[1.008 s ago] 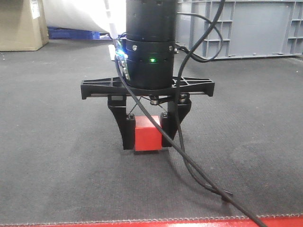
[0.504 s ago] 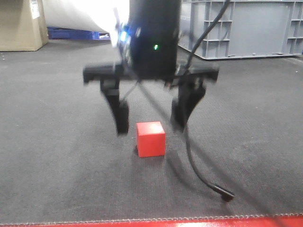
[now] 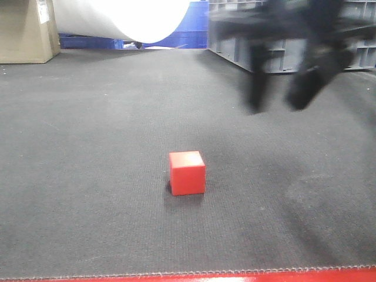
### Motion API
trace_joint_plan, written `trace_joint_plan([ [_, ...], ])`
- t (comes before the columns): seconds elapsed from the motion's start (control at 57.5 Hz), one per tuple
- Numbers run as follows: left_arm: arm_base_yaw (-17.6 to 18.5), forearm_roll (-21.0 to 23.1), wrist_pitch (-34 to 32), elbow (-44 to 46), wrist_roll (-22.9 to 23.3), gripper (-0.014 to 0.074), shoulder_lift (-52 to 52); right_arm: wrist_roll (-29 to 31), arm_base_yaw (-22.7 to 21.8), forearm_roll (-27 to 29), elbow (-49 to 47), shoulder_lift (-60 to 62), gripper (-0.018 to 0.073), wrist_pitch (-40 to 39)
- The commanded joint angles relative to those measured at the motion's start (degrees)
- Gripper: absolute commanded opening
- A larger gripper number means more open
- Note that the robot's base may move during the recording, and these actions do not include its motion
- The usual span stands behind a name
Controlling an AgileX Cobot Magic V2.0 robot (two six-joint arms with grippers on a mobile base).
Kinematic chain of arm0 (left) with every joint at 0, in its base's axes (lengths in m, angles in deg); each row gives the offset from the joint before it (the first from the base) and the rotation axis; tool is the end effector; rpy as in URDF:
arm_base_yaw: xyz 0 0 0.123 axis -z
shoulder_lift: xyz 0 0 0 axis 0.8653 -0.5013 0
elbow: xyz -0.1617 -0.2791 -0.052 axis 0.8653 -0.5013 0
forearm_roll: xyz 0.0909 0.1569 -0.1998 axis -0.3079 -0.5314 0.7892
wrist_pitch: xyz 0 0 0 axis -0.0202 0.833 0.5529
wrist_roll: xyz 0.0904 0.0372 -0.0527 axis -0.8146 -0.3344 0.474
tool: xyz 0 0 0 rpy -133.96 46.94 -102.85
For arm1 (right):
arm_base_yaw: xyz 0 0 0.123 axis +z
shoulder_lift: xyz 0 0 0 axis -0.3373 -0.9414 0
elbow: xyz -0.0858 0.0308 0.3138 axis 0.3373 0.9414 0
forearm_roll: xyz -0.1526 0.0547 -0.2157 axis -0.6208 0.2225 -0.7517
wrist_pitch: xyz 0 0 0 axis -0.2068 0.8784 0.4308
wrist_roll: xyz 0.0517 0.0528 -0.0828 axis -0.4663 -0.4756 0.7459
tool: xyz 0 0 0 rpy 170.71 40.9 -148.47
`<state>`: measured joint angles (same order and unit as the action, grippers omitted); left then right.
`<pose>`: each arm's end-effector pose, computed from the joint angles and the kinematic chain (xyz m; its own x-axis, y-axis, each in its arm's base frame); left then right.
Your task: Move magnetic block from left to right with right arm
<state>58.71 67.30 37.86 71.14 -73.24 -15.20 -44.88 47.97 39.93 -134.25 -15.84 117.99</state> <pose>0.0531 0.0010 0.2006 0.0462 -0.0457 -0.9979 -0.0176 0.9988 -0.0465 0.2782 0.1482 0.3109 -0.8776 -0.1857 -0.4420 -0.2560 0.9610 0.1045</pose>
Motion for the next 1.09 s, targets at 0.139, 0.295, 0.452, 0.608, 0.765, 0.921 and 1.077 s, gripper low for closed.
trace_joint_plan([
  [0.139, 0.01, 0.15, -4.49, -0.39, 0.41, -0.0126, 0.53, 16.25, -13.92, 6.05, 10.59, 13.44, 0.0034, -10.1],
  [0.295, 0.01, 0.15, -4.49, -0.39, 0.41, -0.0126, 0.53, 23.73, -22.82, 9.93, 18.33, 19.3, 0.0034, -17.96],
  [0.452, 0.01, 0.15, -4.49, -0.39, 0.41, -0.0126, 0.53, 23.73, -29.98, 9.95, 26.21, 25.13, 0.0034, -28.13],
  [0.608, 0.01, 0.15, -4.49, -0.39, 0.41, -0.0126, 0.53, 23.73, -31.63, 9.95, 33.86, 34.35, 0.0034, -38.98],
  [0.765, 0.01, 0.15, -4.49, -0.39, 0.41, -0.0126, 0.53, 23.68, -31.44, 9.81, 41.31, 45.79, 0.0034, -45.62],
  [0.921, 0.01, 0.15, -4.49, -0.39, 0.41, -0.0126, 0.53, 23.68, -31.44, 7.45, 47.77, 59.86, 0.0034, -45.99],
  [1.077, 0.01, 0.15, -4.49, -0.39, 0.41, -0.0126, 0.53, 23.68, -31.44, 1.74, 53.25, 73.45, 0.0034, -45.78],
])
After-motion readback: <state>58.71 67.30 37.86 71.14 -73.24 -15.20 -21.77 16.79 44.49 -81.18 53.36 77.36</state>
